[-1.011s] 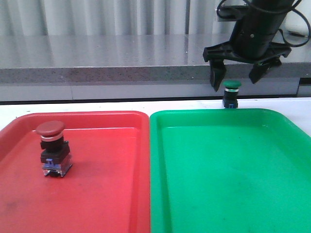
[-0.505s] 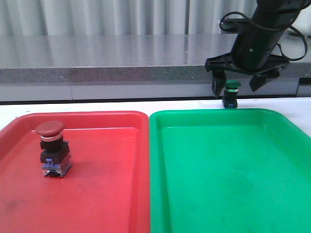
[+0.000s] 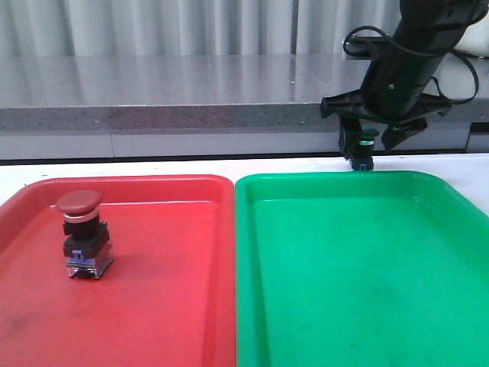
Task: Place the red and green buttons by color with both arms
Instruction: 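Move the right gripper over the green-capped button and lower it, then grasp the green button with the right gripper and carry it into the green tray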
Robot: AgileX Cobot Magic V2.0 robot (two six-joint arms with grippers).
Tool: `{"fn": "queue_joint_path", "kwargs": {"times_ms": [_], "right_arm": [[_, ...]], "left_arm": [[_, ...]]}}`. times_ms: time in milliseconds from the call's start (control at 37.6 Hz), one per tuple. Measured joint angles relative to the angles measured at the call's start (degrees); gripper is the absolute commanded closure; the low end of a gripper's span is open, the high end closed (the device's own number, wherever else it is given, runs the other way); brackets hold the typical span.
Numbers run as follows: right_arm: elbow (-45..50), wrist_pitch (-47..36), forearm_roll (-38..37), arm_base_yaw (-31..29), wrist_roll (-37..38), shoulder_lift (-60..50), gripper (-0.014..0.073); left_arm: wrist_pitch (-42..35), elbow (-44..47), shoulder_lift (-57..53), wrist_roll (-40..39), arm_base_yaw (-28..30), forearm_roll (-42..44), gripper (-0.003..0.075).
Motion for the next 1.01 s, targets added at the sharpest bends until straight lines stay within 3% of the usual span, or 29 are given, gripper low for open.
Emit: {"fn": "queue_joint_path", "kwargs": {"times_ms": [692, 1011], "right_arm": [[-0.3, 3.3, 0.1, 0.0, 0.0, -6.0, 0.0307], [-0.3, 13.6, -0.3, 0.4, -6.1, -15.8, 0.0307]], "left_arm": [[0.0, 0.0, 0.0, 0.0, 0.0, 0.0, 0.0205], [0.0, 0.0, 0.0, 0.0, 0.0, 0.0, 0.0205]]}}
